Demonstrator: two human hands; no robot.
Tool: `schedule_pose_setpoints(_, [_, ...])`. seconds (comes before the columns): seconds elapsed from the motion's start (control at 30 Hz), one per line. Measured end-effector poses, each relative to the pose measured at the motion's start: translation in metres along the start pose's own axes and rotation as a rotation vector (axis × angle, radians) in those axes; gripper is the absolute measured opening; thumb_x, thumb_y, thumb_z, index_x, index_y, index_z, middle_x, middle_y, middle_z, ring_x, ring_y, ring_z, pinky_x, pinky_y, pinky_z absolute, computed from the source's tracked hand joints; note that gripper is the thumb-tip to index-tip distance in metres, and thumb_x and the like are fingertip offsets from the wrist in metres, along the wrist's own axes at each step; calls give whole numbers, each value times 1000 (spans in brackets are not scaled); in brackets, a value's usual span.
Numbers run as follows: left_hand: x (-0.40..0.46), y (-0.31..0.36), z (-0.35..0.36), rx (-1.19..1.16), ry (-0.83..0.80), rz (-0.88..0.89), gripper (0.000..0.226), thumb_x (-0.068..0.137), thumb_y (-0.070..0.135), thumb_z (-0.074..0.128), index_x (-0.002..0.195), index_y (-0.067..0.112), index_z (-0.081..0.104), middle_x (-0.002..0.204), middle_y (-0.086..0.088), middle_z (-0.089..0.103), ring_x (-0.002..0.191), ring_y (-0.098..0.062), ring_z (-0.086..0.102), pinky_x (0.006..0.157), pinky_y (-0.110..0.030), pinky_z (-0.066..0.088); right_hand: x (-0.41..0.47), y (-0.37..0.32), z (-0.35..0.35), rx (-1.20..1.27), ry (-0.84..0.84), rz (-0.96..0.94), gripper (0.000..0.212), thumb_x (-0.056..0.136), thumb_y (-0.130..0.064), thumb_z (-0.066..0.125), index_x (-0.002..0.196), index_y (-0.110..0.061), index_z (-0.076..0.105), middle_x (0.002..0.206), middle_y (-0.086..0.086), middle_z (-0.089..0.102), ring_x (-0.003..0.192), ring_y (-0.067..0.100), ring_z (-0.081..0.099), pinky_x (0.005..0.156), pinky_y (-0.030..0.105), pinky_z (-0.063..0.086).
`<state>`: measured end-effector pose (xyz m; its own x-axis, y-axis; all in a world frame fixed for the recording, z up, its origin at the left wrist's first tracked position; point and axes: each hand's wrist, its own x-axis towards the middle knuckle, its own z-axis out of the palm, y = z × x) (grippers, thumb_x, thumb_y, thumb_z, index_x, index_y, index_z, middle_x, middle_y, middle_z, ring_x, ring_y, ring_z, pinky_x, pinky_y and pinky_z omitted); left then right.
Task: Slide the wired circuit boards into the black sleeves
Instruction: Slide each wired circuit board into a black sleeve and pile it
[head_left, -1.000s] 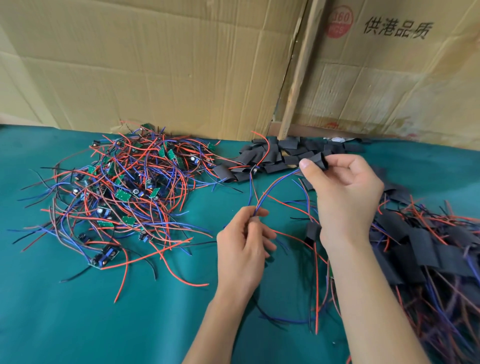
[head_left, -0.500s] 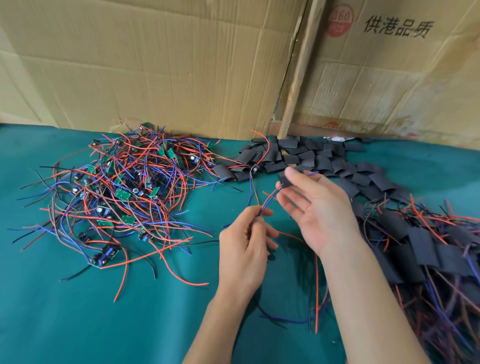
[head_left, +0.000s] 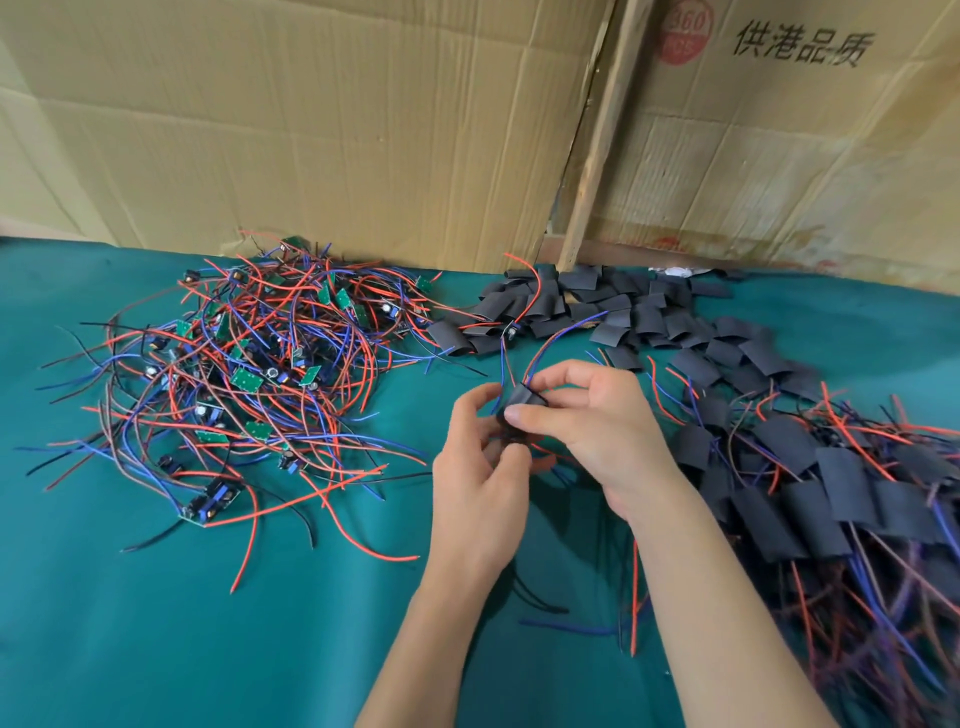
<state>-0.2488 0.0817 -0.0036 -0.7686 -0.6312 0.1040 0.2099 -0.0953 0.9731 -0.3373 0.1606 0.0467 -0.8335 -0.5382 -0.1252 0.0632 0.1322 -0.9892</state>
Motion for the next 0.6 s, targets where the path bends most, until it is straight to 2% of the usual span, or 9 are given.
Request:
schedule_pose_setpoints(0.1, [-1, 0, 0, 72, -59, 33, 65, 82, -7, 44, 138, 27, 42, 118, 0, 70, 104, -18, 71, 93, -34, 57, 2, 0, -6, -41, -13, -15, 23, 76, -3, 85, 92, -11, 70, 85, 6, 79, 70, 16, 72, 58, 22, 56])
schedule_pose_setpoints(0.17, [0, 0, -1, 58, -58, 35, 69, 90, -19, 41, 143, 26, 38, 127, -3, 64, 111, -19, 70, 98, -33, 55, 3, 2, -11, -75, -13, -29, 23, 75, -6, 86, 92, -11, 72, 85, 6, 79, 73, 17, 72, 69, 24, 58])
schedule_pose_setpoints(0.23, [1, 0, -2, 44, -35, 39, 69, 93, -20, 41, 143, 27, 39, 129, -4, 63, 111, -15, 70, 97, -29, 55, 2, 3, -14, -115, -13, -28, 22, 75, -10, 87, 91, -10, 71, 84, 6, 80, 78, 18, 72, 85, 34, 57])
schedule_pose_setpoints(0.3, [0, -1, -2, 75, -8, 61, 64, 94, -15, 48, 139, 30, 43, 120, 3, 70, 102, -13, 73, 91, -25, 57, 1, 2, -14, -142, -15, -17, 24, 73, -13, 88, 90, -10, 71, 84, 6, 80, 81, 22, 74, 94, 43, 55])
schedule_pose_setpoints(0.4, [0, -3, -2, 97, 52, 58, 51, 93, -6, 60, 126, 32, 50, 103, 13, 74, 84, -14, 77, 77, -20, 58, 0, -2, -11, -165, -11, -10, 31, 69, -19, 88, 91, -10, 69, 83, 7, 79, 82, 28, 76, 90, 50, 60])
schedule_pose_setpoints(0.5, [1, -3, -3, 179, 128, 80, 36, 87, -4, 66, 106, 26, 62, 89, 9, 73, 72, -13, 75, 69, -26, 59, 0, -3, -8, -198, -22, 9, 24, 76, -14, 87, 92, -10, 69, 81, 6, 79, 72, 21, 73, 73, 39, 61])
schedule_pose_setpoints(0.6, [3, -3, -2, 263, 154, 104, 18, 85, 7, 76, 94, 21, 69, 80, 8, 70, 69, -8, 69, 63, -33, 61, -3, -5, -8, -161, -57, 45, 19, 82, -9, 82, 96, -8, 69, 78, 6, 77, 68, 18, 72, 66, 31, 59])
